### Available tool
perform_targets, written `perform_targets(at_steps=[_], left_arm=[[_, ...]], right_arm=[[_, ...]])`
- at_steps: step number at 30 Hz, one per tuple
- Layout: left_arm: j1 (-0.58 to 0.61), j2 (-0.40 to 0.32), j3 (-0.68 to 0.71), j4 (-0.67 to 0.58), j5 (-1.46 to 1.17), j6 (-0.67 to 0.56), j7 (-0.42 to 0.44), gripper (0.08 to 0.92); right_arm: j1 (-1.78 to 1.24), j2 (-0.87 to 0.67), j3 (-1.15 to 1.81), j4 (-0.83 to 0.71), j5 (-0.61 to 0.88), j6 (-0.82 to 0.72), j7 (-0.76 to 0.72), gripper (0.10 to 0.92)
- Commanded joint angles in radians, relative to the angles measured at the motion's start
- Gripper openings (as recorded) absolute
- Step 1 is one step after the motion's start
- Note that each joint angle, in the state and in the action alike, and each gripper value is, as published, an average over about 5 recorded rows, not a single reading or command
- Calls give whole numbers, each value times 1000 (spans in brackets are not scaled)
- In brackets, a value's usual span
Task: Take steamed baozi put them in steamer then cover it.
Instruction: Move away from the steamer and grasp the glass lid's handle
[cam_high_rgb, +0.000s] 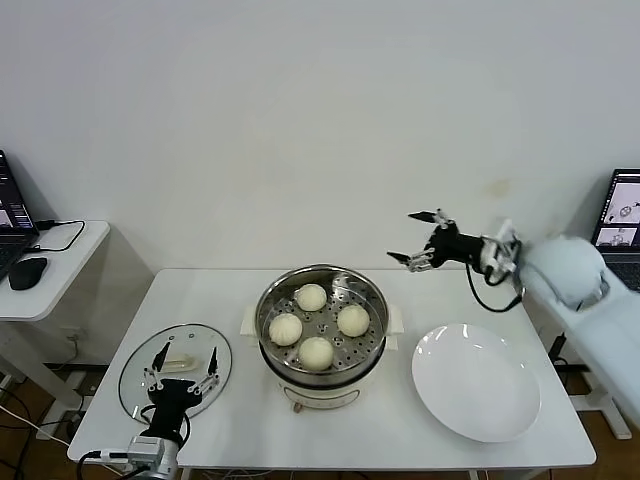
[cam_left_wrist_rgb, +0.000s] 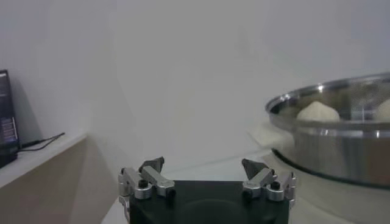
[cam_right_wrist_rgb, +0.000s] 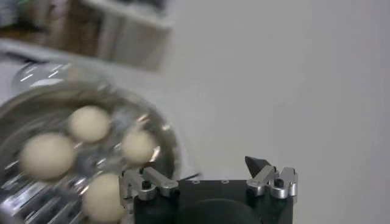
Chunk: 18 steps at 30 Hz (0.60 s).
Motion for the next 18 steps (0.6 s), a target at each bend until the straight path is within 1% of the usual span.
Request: perform_targets(at_steps=[1,4,8,11,14,18], left_arm=[[-4,27,-14,2,-37,-25,-37,823],[-13,43,-21,10,-12,-26,-30,823],[-38,46,-27,19,37,-27,-17,823],[-48,52,-21,22,89,-40,-19,823],[-61,56,-20,43,232,-65,-30,823],[-72,59,-37,75,554,-84,-33,823]], right_arm=[[-780,336,659,126,17,263,363,823],[-839,432,671,129,25,309,377,823],[-879,522,675,135,35,310,379,823],[-898,562,673,134,43,300,377,823],[-918,579,664,134,36,293,374,823],[-936,589,670,127,23,289,376,823]])
